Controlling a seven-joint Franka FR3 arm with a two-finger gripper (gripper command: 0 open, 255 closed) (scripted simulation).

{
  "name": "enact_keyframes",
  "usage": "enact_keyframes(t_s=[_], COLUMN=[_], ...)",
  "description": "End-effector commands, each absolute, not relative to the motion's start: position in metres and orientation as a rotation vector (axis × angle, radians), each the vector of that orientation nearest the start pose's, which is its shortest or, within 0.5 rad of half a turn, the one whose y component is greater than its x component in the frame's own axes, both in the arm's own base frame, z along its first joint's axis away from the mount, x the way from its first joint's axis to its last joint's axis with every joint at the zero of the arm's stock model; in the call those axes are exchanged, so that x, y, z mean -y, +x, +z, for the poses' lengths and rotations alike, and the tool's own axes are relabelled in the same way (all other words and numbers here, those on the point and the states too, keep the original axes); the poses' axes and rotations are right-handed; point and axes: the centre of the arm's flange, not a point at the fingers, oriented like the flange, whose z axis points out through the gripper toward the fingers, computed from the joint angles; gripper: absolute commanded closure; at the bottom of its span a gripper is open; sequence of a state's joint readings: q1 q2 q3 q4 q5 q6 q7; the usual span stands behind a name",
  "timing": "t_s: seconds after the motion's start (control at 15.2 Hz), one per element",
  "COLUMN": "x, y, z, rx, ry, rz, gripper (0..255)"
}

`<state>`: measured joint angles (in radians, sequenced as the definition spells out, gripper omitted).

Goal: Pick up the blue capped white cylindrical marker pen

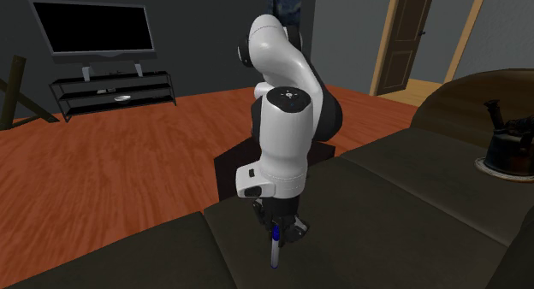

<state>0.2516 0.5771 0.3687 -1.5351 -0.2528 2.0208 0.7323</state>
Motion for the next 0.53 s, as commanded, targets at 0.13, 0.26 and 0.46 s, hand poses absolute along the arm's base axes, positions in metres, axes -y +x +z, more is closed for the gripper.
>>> enact_keyframes(t_s=[0.13, 0.26, 0.46], x=[-0.359, -0.359, -0.359], y=[0.593, 0.593, 0.593], z=[0.336, 0.347, 0.363], rx=[-0.072, -0.072, -0.072], ry=[-3.191, -3.191, -3.191], rz=[0.036, 0.036, 0.036], gripper=[255, 255, 255])
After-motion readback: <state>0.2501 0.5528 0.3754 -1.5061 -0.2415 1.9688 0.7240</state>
